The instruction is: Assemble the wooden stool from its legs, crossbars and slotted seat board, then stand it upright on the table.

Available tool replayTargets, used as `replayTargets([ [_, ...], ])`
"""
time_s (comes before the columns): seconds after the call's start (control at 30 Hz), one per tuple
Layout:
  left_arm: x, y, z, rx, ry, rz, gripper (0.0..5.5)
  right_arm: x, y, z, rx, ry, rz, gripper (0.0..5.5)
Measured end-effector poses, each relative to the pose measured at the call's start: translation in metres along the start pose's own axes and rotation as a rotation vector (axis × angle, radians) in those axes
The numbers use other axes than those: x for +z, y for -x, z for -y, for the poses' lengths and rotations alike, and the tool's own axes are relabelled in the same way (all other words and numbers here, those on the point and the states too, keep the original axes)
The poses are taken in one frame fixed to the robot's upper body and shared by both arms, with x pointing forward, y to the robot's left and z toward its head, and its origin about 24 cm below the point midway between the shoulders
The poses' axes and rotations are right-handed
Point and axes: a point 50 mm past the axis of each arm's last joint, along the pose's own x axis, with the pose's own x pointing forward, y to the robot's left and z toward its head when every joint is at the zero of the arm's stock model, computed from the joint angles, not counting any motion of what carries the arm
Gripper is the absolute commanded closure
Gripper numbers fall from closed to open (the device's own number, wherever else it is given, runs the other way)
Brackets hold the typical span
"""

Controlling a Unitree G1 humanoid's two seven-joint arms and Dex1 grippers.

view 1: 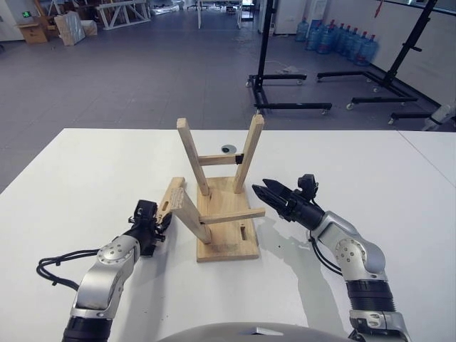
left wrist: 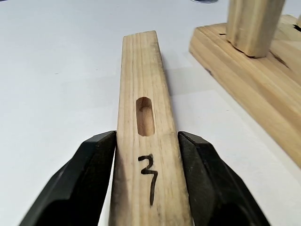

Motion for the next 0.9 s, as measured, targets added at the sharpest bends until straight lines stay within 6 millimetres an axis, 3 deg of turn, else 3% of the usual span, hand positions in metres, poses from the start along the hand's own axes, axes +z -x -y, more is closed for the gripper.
replayTargets([
  [0.3, 0.016, 0.003, -0.022, 0.121, 0.025, 0.161, 3.46, 0.002, -0.002, 0.000, 0.006, -0.002, 0.007, 1.47],
  [0.37, 0.031, 0.004, -0.026, 0.148, 0.030, 0.263, 3.46, 0.003, -0.003, 0.000, 0.011, 0.001, 0.010, 1.47],
  [0.53, 0.105, 0.032, -0.029, 0.145, 0.048, 0.750, 3.46, 0.020, -0.005, -0.001, 0.048, -0.027, 0.082, 1.47],
  [0.6, 0.135, 0.050, -0.014, -0.012, 0.043, 0.944, 3.46, 0.040, -0.012, -0.010, 0.127, -0.042, 0.144, 1.47],
  [0.67, 0.143, 0.055, 0.007, -0.281, 0.132, 0.980, 3.46, 0.058, -0.017, -0.024, 0.241, -0.087, 0.203, 1.47],
  [0.8, 0.144, 0.054, 0.042, -0.835, 0.221, 0.853, 3.46, 0.085, -0.032, -0.054, 0.488, -0.149, 0.284, 1.47],
  [0.9, 0.140, 0.047, 0.048, -1.100, 0.265, 0.732, 3.46, 0.096, -0.045, -0.072, 0.652, -0.167, 0.304, 1.47],
])
